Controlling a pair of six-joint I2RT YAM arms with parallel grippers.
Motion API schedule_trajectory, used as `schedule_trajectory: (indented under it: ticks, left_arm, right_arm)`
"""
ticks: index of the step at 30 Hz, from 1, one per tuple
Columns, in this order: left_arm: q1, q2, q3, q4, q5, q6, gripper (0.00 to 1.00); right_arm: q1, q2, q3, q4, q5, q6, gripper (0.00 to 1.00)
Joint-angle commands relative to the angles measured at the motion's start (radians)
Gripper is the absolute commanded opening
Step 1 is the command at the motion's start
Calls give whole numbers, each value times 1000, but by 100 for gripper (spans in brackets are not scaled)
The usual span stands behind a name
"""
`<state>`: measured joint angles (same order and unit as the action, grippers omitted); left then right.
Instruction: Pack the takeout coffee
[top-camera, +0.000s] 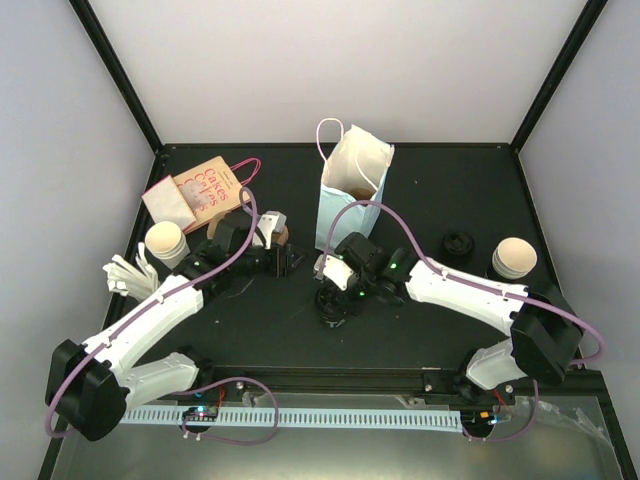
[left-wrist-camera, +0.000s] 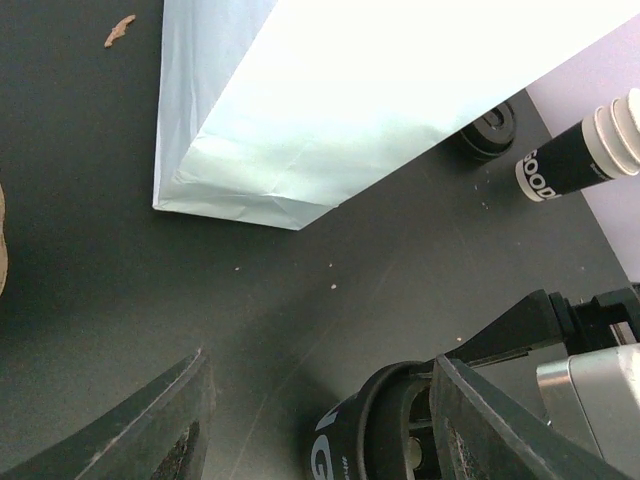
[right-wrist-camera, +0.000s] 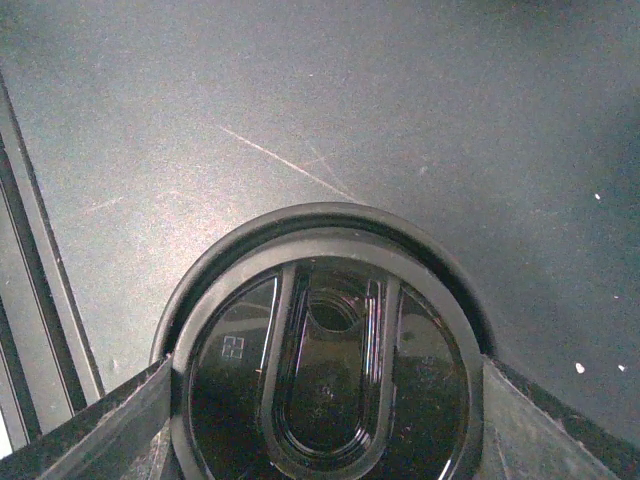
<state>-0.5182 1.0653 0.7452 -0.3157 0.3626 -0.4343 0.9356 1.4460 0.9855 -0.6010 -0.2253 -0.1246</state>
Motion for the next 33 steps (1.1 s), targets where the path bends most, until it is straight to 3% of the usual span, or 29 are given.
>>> schedule_trajectory:
  ticks: [1,8,33]
  left_arm:
    - [6,-6,17,-10,4,31,61]
    - [28,-35,-2,-2,8,35,69]
    - [48,-83,-33,0,22,35,70]
  right_arm:
    - [14,27,3,-4,30,7,73]
    - [15,2,17,4,55,23,73]
    - [15,-47,44,-7,190,212,72]
